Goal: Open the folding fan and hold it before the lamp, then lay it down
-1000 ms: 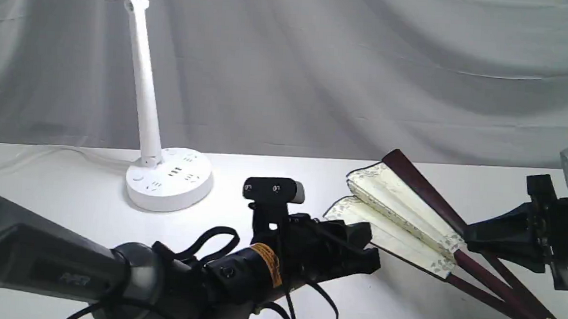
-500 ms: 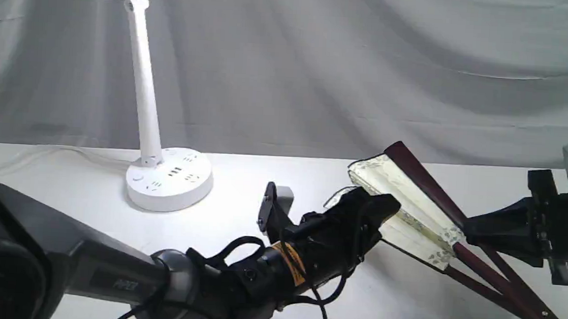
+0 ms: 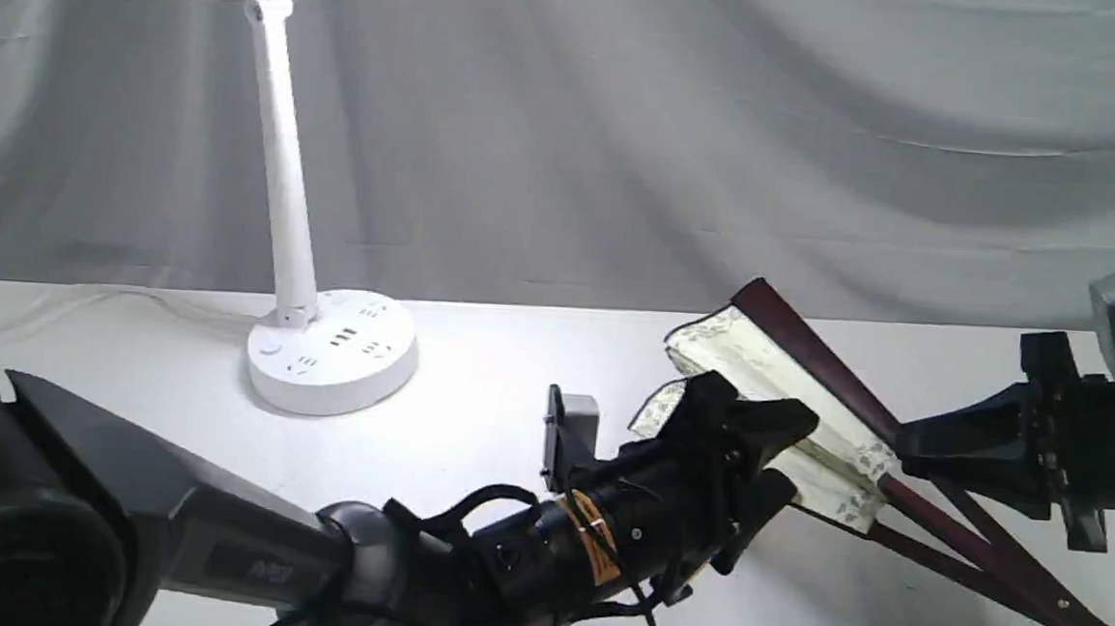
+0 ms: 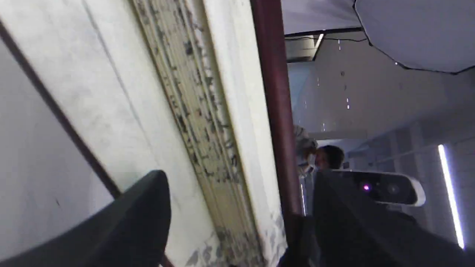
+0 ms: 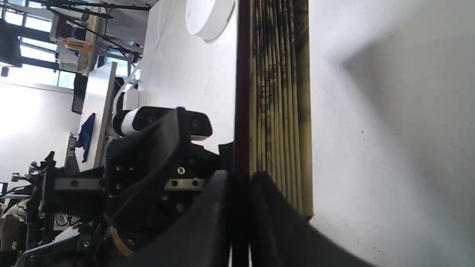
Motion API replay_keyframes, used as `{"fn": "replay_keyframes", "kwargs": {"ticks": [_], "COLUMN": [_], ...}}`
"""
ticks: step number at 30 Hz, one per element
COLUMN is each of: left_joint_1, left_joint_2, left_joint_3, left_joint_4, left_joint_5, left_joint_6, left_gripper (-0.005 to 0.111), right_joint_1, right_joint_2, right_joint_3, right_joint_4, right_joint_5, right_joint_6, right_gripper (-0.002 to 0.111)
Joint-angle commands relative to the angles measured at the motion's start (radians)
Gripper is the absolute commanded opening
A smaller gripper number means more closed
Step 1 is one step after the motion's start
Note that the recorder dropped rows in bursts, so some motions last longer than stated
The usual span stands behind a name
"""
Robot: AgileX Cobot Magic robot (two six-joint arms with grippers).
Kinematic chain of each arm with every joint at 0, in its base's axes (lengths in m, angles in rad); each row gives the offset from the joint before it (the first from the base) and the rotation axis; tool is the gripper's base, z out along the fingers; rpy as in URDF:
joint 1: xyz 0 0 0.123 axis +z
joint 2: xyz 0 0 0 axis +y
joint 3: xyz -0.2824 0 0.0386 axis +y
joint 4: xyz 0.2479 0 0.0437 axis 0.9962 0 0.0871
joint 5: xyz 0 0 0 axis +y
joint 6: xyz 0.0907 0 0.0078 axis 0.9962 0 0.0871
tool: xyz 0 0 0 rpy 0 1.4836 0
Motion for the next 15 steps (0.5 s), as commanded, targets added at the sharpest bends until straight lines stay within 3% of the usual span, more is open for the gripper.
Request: {"fn": "replay_keyframes", "kwargs": {"ticks": [1, 11, 15], "left_joint_1": [-0.005, -0.005, -0.005], "left_joint_2": [-0.001, -0.001, -0.001], "left_joint_3": [-0.001, -0.001, -0.001], "left_joint_4": [0.031, 0.091, -0.019], "left_joint_5": [0.002, 0.004, 0.004], "left_joint_6": [-0.013, -0.069, -0.03], "left_gripper": [0.059, 0.059, 0.058], "right_joint_1": [-0.003, -0.037, -0.037], "right_joint_2": [-0.013, -0.013, -0.011], "right_joint_3": [0.001, 0.001, 0.001], "right_joint_4": [0.06, 0.1, 0.09], "right_joint_5": [0.016, 0.016, 0.016], "right_joint_6": [-0.03, -0.037, -0.037], "right_gripper": [0.0, 0.0, 0.0]}}
